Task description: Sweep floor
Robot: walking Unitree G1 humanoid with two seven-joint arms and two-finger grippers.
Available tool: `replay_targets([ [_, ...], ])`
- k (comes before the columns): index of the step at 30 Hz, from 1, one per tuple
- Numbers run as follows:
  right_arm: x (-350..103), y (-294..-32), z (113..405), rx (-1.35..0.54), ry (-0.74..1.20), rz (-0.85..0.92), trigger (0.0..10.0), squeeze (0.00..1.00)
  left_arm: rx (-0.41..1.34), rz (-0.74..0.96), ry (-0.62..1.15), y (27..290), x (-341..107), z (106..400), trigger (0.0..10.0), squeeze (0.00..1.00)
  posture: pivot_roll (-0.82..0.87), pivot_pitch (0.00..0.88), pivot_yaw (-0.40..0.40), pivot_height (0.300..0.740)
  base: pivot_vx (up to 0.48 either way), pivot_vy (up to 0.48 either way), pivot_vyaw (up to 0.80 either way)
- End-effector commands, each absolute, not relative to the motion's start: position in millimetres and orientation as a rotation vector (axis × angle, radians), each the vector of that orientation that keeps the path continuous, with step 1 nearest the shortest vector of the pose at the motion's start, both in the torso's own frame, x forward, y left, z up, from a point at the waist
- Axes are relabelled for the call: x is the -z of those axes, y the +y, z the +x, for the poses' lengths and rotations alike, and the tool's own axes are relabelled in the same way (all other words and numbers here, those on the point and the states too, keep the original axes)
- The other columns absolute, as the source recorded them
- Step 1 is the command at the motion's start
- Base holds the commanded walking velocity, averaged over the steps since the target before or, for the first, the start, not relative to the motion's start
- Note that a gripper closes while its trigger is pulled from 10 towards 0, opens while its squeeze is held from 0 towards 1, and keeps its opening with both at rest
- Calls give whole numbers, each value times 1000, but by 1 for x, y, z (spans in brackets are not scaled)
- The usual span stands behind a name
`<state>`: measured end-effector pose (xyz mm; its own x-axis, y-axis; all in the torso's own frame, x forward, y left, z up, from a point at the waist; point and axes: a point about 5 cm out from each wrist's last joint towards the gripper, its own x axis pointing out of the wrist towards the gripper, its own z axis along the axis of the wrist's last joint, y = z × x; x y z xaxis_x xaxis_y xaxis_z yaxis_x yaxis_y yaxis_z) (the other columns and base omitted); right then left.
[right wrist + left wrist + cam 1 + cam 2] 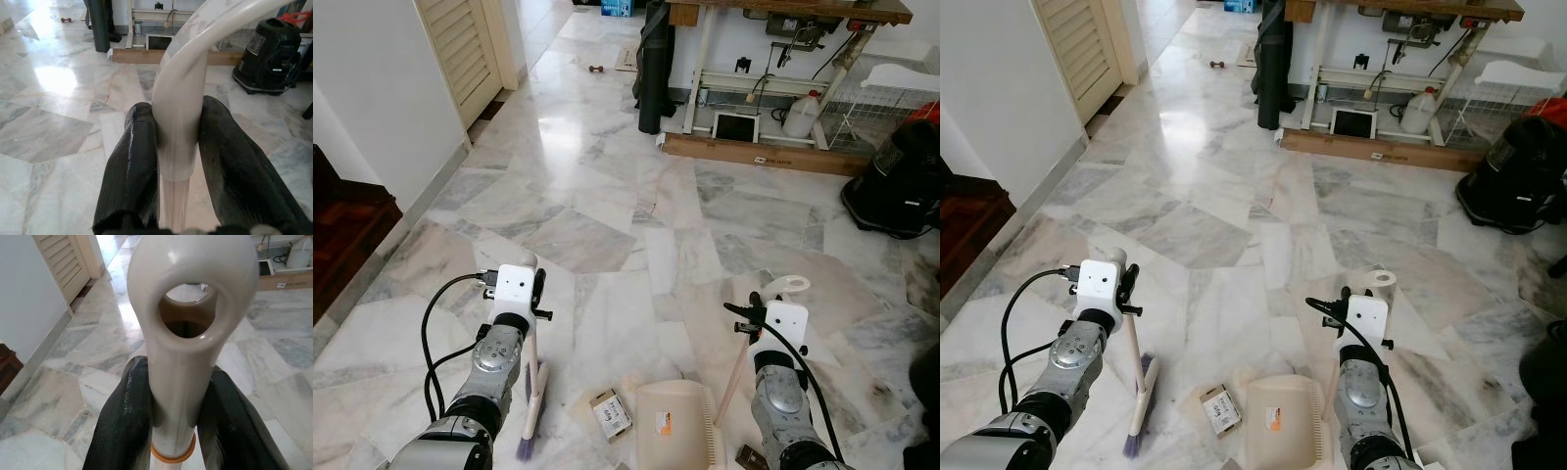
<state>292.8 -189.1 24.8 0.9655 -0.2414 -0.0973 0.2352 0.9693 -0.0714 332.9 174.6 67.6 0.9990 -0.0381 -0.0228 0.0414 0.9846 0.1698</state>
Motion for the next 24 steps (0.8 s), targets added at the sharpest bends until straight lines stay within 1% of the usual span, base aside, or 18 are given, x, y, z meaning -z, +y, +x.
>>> replay_targets([
  [1,-28,-190,295,241,94,-63,10000,0,45,185,57,176,-60,330,10000,0,129,96,-30,740,0,0,0],
  [24,-28,-190,295,239,95,-64,10000,0,43,190,65,176,-59,329,10000,0,130,101,-32,740,0,0,0],
])
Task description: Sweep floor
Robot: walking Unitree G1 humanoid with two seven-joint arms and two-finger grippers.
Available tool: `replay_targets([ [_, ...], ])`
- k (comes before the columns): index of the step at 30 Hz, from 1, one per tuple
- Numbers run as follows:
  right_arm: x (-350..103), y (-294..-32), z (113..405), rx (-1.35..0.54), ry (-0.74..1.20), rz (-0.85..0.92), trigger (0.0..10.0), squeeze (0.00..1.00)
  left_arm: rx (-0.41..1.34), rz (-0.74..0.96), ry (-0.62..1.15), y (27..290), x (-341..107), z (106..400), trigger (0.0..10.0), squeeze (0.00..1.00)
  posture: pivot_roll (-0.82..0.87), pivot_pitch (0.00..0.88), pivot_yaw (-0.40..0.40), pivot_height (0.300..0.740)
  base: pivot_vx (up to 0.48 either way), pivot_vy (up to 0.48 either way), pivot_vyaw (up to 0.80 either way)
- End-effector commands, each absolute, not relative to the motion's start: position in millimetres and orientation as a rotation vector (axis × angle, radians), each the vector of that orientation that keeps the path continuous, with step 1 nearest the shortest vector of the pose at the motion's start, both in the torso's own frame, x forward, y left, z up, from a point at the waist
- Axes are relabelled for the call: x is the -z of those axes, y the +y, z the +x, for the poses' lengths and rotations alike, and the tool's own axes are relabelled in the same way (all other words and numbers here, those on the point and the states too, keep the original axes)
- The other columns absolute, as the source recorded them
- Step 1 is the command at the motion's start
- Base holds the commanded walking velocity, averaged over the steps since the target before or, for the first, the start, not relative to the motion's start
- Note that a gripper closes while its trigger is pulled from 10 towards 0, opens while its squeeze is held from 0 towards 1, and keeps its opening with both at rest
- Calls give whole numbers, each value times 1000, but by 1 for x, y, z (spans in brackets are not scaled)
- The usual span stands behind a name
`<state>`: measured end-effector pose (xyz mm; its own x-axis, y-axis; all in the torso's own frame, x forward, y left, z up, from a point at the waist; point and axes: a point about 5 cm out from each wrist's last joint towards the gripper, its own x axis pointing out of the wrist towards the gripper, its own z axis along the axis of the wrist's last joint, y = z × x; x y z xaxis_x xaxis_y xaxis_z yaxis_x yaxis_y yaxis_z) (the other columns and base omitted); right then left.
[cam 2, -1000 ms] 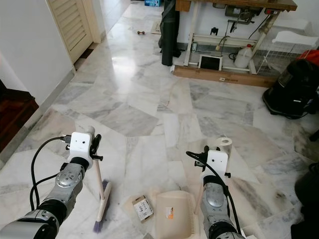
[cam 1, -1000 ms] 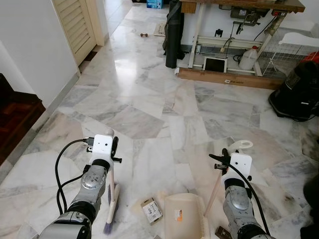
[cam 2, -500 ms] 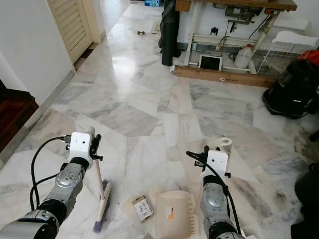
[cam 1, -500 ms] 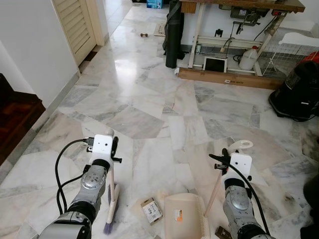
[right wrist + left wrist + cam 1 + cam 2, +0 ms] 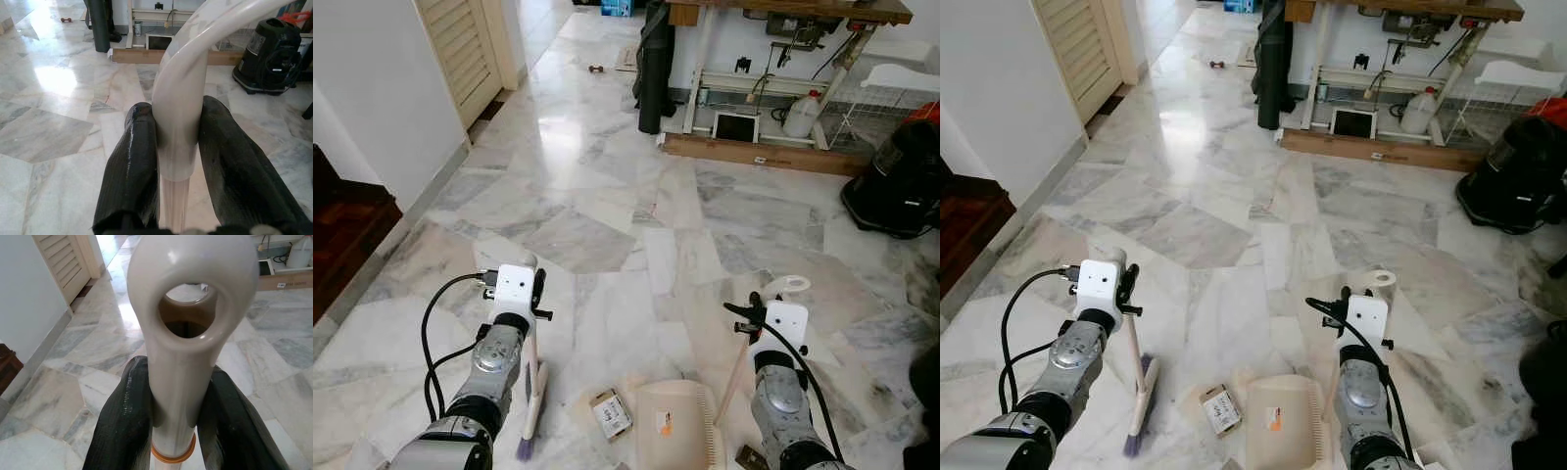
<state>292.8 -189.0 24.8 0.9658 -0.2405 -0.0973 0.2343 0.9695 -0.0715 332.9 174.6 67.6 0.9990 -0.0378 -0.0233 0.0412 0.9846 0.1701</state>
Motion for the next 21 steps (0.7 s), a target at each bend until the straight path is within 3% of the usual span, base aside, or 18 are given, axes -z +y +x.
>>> replay_targets([
  [1,-27,-190,295,237,96,-64,10000,0,45,185,67,176,-59,329,10000,0,131,102,-33,740,0,0,0],
  [21,-27,-190,295,233,99,-65,10000,0,109,-49,81,171,-70,341,10000,0,131,104,-35,740,0,0,0],
])
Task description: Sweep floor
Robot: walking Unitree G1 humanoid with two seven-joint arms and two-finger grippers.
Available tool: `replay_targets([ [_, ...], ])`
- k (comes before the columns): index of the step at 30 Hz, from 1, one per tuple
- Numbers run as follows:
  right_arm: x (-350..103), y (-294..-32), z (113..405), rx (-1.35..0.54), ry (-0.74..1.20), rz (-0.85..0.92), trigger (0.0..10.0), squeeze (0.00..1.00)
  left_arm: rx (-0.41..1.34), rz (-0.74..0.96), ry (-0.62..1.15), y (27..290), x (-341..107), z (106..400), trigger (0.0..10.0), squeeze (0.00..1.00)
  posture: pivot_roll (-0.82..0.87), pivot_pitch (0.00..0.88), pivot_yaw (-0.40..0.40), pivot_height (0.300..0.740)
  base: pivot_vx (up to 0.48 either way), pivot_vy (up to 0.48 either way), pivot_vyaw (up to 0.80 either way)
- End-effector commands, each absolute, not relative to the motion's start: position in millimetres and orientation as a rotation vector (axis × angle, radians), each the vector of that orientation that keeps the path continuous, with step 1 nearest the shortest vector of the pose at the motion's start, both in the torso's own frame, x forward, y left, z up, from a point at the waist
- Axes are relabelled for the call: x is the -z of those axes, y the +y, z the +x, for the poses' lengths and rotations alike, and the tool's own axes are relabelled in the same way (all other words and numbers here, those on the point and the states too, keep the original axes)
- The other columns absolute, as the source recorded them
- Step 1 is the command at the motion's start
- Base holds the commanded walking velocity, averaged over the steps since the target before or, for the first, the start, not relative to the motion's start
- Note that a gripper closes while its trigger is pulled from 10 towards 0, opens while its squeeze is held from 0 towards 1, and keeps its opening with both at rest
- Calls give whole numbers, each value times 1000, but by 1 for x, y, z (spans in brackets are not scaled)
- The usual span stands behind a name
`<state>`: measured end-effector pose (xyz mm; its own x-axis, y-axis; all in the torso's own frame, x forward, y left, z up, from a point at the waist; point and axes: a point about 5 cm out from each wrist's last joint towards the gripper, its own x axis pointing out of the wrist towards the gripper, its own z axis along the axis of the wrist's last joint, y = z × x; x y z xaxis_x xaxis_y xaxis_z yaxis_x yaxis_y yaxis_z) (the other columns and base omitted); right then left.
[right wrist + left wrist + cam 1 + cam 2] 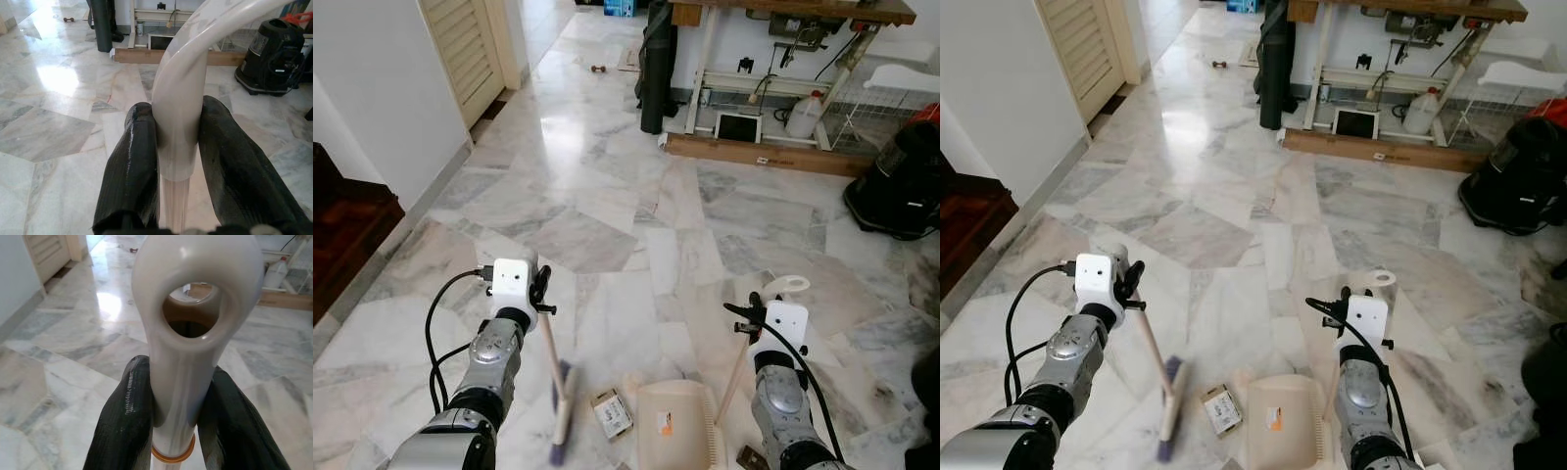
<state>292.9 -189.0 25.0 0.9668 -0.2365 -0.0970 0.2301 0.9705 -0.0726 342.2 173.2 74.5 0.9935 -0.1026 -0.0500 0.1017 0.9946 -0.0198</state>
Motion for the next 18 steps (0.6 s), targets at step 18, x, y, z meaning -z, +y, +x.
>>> replay_targets([
  [18,-26,-187,295,223,109,-66,10000,0,33,-429,149,184,-70,348,10000,0,135,107,-36,740,0,0,0],
])
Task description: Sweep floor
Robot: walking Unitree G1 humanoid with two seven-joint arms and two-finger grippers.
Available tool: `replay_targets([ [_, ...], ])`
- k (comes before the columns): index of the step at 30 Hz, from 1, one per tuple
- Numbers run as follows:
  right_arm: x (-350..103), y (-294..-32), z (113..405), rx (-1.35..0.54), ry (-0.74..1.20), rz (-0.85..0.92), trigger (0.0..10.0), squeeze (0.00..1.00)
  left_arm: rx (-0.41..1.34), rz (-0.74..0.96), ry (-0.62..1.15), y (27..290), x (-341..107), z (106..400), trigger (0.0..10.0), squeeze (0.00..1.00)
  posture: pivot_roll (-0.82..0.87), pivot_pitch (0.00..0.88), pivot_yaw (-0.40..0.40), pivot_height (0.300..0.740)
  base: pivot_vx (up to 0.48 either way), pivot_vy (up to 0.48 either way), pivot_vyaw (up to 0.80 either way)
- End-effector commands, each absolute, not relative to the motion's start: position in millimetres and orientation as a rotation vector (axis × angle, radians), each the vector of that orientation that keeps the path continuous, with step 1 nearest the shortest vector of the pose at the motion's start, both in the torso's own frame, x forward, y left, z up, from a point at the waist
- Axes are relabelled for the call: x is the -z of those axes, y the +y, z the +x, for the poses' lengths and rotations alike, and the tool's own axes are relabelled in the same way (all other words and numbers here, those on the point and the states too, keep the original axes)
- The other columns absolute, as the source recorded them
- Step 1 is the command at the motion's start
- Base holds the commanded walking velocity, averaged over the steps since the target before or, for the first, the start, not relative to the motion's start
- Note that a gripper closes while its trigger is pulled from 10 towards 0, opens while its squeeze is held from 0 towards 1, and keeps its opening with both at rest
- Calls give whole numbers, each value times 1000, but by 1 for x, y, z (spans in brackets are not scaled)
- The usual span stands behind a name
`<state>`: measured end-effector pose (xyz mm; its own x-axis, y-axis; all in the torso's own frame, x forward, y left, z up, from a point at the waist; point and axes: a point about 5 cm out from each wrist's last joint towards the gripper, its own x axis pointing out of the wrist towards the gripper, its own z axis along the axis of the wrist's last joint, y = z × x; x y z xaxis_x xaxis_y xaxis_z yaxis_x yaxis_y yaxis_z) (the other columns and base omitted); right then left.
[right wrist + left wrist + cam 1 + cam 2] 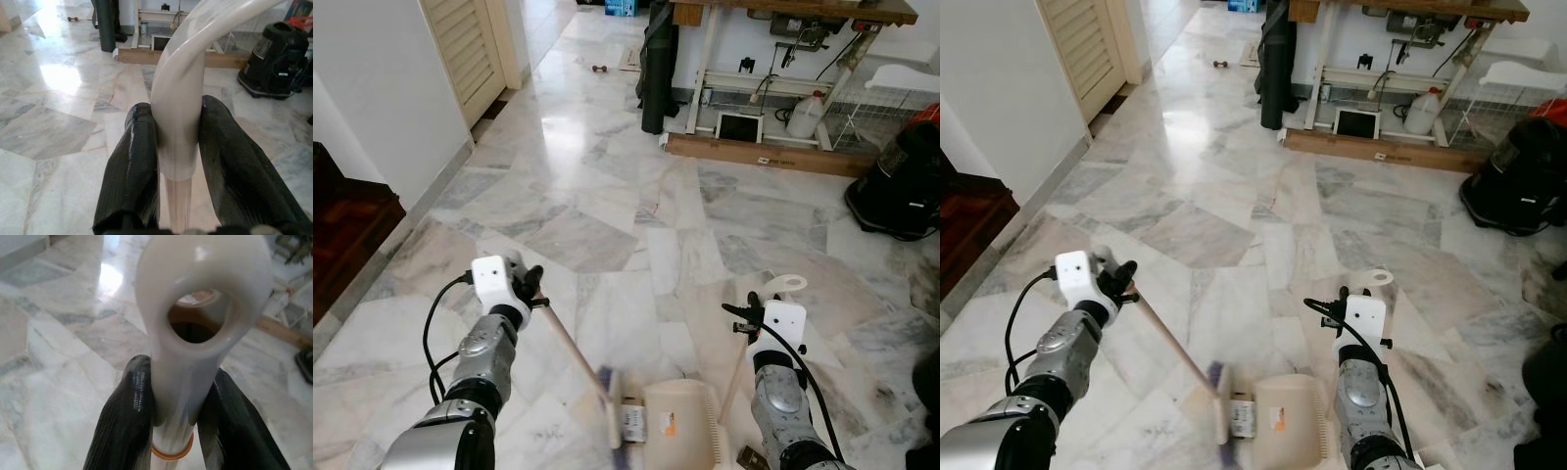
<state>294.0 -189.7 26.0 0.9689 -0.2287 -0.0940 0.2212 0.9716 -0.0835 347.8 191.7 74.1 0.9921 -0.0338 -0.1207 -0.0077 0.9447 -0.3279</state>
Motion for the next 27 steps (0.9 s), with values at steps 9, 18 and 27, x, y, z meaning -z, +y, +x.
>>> replay_targets([
  [9,-26,-186,295,219,112,-62,10000,0,28,-685,99,186,-89,360,10000,0,136,109,-36,740,0,0,0],
  [18,-25,-185,295,218,115,-61,10000,0,11,-766,51,195,-101,366,10000,0,139,110,-35,740,0,0,0],
  [27,-24,-185,294,229,118,-44,10000,0,-47,-448,-168,207,-145,373,10000,0,140,111,-36,740,0,0,0],
])
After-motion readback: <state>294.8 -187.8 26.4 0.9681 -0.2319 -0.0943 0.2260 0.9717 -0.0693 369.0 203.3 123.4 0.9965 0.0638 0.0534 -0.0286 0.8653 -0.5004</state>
